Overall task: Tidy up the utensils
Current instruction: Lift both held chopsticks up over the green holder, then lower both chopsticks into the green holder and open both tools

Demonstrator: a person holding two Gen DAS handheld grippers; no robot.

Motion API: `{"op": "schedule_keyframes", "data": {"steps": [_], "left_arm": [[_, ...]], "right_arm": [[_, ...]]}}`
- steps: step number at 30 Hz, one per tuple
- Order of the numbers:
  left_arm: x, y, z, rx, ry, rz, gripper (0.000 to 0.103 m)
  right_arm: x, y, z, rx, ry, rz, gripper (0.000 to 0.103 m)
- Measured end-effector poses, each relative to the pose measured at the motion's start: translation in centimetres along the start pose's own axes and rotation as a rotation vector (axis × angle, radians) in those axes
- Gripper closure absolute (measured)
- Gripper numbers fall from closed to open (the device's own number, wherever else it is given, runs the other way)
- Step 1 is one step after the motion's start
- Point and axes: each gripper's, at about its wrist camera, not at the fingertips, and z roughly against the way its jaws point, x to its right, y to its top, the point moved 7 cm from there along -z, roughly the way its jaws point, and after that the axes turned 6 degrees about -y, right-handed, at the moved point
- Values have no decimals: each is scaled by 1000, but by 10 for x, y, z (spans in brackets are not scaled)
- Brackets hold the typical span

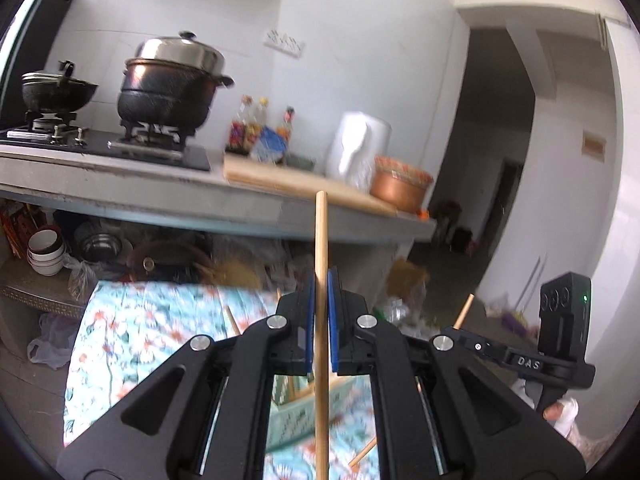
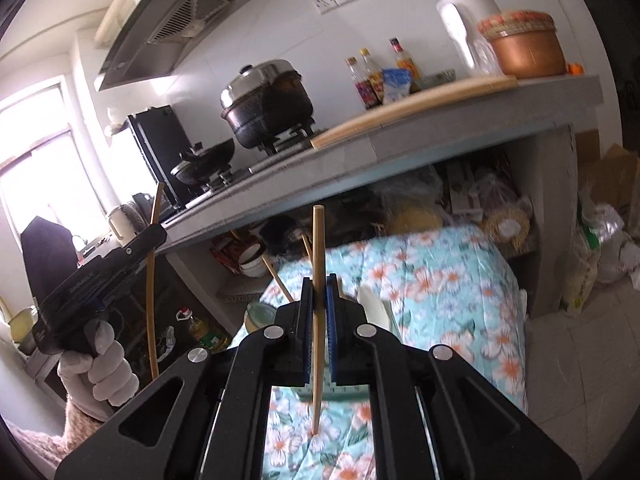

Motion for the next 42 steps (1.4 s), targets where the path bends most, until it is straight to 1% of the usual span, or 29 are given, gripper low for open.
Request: {"op": "schedule_keyframes", "data": {"steps": [3,6,9,13,16,19,23,26,29,32,35,38,42], "left_arm": [[-11,14,-4,55,6,46,98],[-20,22,-10,86,22,58,98],[-27,24,-14,105,27,78,98],[-34,23,-17,119,39,98,98],[-37,24,-16,142,50,99,98],[-39,26,-17,170,56,109,98],[-41,27,-23,198,58,121,98],[-40,29,-28,217,59,125,98],[-40,31,-33,237,62,131,98],[-39,33,-38,273,77,131,98],[-40,34,-43,319,91,145,98],[-40,34,-50,359,125,132,98],[-45,27,-64,378,164,131,98]], "right_arm": [[-11,23,-1,40,19,27,96],[-21,42,-2,79,43,48,96],[-34,62,-5,133,45,100,96],[-41,73,-28,142,53,127,96],[-44,68,-53,128,31,164,96],[-47,51,-78,107,-2,215,96],[-49,21,-108,26,-24,269,96],[-51,6,-116,-21,-17,297,96],[-49,4,-112,-20,-17,310,94],[-43,12,-95,13,-8,279,81],[-33,21,-76,48,-7,242,79],[-20,25,-60,70,-8,205,79],[-2,25,-46,78,-20,171,79]]}}
